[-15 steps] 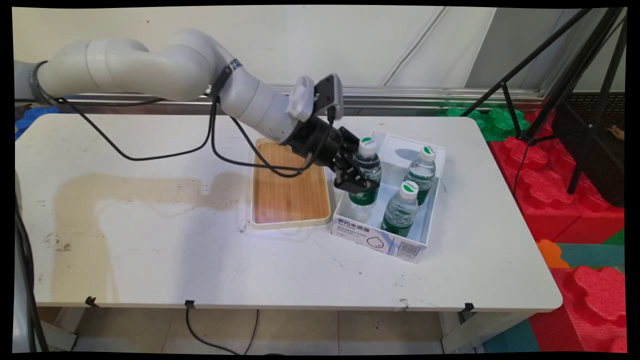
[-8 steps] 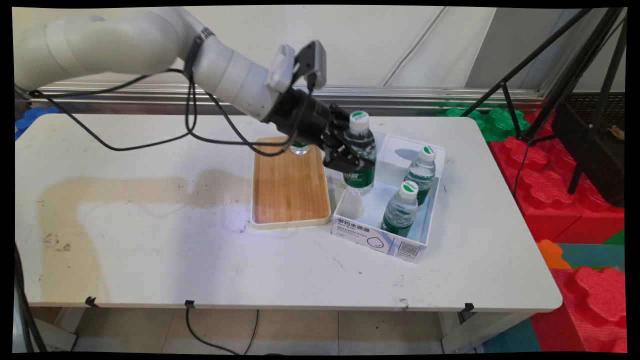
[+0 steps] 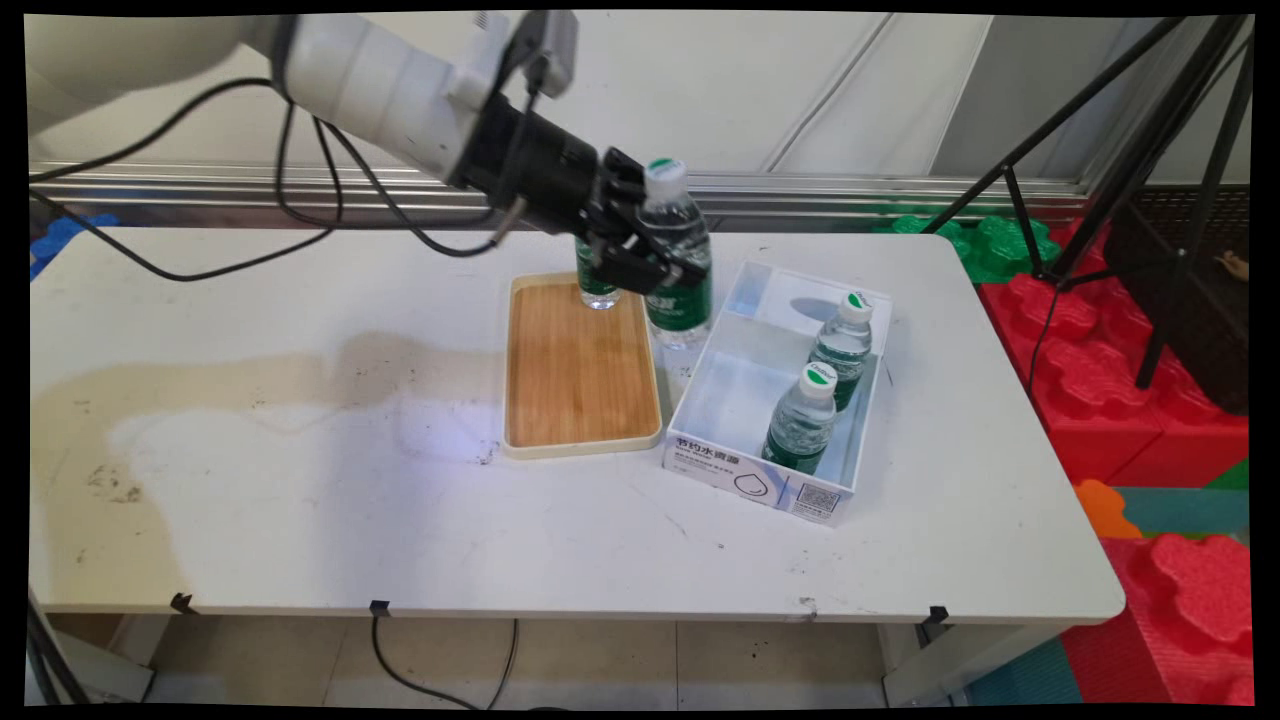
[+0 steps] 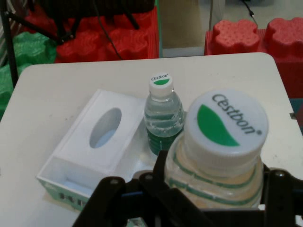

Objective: Place the picked object on the tray

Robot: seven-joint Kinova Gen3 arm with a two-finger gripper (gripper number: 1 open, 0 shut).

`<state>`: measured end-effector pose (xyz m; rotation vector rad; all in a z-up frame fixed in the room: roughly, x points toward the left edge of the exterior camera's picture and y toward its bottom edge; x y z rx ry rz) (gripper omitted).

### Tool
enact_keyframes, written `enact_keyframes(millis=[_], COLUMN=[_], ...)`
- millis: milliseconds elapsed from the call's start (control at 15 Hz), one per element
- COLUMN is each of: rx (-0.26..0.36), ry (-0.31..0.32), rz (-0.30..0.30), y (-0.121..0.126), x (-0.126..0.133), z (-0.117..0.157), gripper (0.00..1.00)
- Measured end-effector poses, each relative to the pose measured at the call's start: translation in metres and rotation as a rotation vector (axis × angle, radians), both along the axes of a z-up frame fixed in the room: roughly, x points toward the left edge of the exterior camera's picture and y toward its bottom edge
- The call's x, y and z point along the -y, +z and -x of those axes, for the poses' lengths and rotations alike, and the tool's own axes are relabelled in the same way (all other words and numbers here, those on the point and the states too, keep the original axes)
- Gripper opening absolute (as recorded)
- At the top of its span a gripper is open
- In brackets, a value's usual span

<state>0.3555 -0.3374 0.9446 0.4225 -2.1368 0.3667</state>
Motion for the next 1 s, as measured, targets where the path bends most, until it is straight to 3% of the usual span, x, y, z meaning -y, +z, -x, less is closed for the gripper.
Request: enact_keyframes(millis=[533,1000], rx=[0.027,0.075], ry=[0.056,0.128], rz=[0.017,0.020], y=[0.028,0.018], x=[-0.009,0.014], z=[-0.056,-0.101], gripper=[0.00,0.00])
